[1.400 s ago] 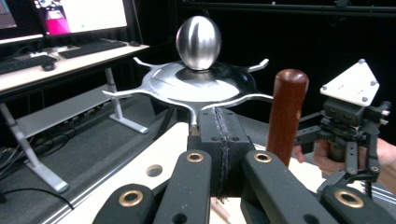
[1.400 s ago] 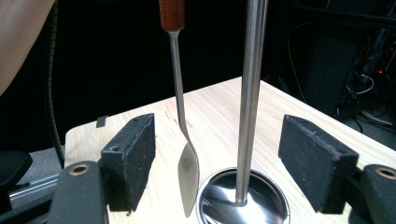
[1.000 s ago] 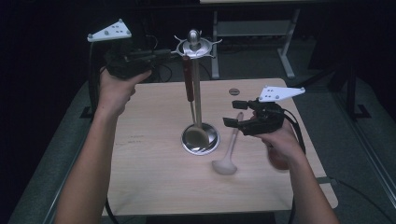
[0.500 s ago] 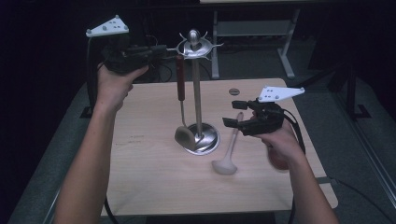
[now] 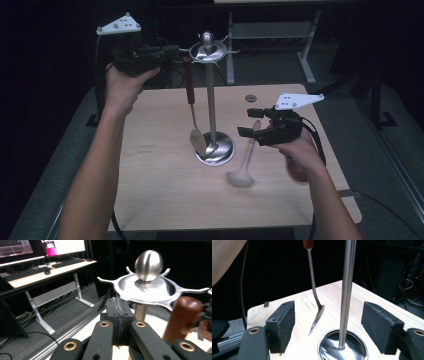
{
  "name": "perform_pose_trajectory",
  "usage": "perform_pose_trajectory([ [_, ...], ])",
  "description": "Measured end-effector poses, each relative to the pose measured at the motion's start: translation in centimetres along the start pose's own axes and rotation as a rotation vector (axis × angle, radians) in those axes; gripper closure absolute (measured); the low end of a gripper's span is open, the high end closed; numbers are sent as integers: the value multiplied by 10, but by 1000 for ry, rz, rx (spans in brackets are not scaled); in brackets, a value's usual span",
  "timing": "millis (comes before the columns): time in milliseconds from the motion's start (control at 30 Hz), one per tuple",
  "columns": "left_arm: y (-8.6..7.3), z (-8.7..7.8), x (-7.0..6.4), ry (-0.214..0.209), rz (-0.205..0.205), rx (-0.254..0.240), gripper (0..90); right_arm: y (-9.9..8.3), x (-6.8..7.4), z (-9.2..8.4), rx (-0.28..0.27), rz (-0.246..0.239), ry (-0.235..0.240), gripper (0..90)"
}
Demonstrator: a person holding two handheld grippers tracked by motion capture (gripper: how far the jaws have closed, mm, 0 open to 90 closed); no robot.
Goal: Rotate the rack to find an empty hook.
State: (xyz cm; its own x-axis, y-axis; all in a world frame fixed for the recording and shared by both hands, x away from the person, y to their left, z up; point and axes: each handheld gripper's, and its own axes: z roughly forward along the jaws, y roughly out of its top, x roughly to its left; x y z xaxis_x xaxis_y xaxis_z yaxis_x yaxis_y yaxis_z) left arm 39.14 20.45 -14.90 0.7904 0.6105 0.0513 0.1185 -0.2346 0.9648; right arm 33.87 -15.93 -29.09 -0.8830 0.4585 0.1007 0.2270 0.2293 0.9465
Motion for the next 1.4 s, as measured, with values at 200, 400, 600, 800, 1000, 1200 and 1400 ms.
perform_pose_trajectory([
  [200,-3,-16,-13,-21,4,-12,900,0,0,1,4,2,-1,264],
  [400,-4,-26,-30,-71,3,-31,900,-1,0,3,8,4,3,264],
  [600,-2,-23,-46,-119,22,-26,900,-2,0,5,17,3,1,262],
  [800,0,-13,-56,-137,36,-14,900,-2,0,6,20,6,1,262],
  [1000,-1,-7,-56,-111,35,3,900,-2,-1,5,15,7,-1,262],
  [1200,-3,-7,-52,-100,32,5,900,-3,-2,6,21,9,-2,261],
  [1400,-3,-9,-45,-83,23,2,900,-4,-2,7,24,11,0,261],
])
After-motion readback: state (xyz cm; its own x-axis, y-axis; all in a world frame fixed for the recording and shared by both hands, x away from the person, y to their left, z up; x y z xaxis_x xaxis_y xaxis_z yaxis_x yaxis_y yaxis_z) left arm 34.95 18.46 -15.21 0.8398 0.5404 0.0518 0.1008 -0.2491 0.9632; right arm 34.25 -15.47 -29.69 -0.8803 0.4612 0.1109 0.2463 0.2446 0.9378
